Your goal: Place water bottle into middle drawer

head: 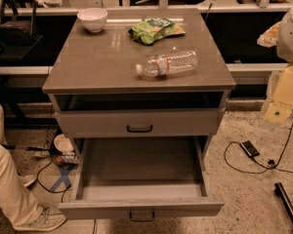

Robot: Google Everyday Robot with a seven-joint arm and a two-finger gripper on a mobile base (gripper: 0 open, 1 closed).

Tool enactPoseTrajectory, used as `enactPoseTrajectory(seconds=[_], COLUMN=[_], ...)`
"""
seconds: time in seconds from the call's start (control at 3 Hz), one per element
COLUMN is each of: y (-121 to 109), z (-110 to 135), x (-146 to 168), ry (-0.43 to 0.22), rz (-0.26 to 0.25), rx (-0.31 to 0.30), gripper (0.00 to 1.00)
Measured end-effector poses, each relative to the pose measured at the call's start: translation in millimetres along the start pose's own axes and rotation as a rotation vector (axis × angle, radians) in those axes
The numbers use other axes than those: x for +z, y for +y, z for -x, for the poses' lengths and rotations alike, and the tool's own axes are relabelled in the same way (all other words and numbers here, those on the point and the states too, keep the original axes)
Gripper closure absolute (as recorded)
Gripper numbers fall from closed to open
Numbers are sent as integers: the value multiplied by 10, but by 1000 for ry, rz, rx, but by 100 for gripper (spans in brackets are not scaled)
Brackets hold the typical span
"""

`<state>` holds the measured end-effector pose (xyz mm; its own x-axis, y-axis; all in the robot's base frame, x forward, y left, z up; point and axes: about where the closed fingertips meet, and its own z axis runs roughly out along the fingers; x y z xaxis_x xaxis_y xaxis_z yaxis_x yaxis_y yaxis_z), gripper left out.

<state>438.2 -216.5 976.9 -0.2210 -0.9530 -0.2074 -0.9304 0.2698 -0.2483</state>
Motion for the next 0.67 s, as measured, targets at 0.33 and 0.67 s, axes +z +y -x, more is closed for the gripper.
enactPoseTrajectory(seconds=[0.33,0.67], y=[0,-82], z=[0,72], x=[0,35], ry=[0,-23], rz=[0,-14], rx=[0,-17], gripper=[0,0])
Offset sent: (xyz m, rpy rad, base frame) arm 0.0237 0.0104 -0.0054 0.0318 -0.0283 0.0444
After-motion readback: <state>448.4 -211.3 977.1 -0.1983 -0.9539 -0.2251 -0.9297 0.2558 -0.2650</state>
